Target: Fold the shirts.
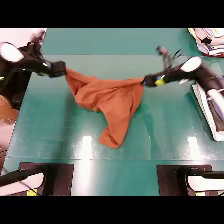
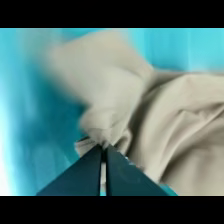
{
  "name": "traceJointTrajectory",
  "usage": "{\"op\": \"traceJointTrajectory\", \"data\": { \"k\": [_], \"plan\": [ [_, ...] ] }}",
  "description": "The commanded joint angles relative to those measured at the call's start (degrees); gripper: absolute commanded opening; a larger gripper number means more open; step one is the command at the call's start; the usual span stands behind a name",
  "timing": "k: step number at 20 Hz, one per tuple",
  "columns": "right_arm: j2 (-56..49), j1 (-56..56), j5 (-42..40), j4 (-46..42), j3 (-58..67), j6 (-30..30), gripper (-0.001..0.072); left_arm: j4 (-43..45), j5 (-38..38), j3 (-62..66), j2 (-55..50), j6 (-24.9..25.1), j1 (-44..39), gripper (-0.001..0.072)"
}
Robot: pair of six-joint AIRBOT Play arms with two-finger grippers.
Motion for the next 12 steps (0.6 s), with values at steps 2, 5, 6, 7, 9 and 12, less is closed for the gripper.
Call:
{"op": "traceJointTrajectory", "data": {
  "k": [2,5,6,7,9,12],
  "plan": [
    [12.2,-5.2,5.2,-5.6,12.4,-0.2,0.0013,0.2,1.5,1.9,19.3,1.1,0.0,0.0024],
    [19.5,-7.9,6.5,-5.5,18.8,-0.2,0.0013,0.2,1.4,5.4,30.2,0.0,0.0,0.0024],
    [21.6,-8.5,6.9,-5.5,20.4,-0.2,0.0013,-0.2,1.7,6.9,32.9,-1.3,0.0,0.0024],
    [23.5,-8.9,7.3,-5.6,21.6,-0.2,0.0013,-1.1,1.7,8.6,34.8,-2.0,0.0,0.0024],
    [27.3,-9.9,7.5,-5.6,23.0,-0.3,0.0013,-3.5,1.5,12.7,36.4,-2.6,0.0,0.0024],
    [31.8,-12.3,7.7,-5.6,24.2,-0.3,0.0013,-7.3,2.0,18.8,36.5,-2.5,0.0,0.0024]
  ]
}}
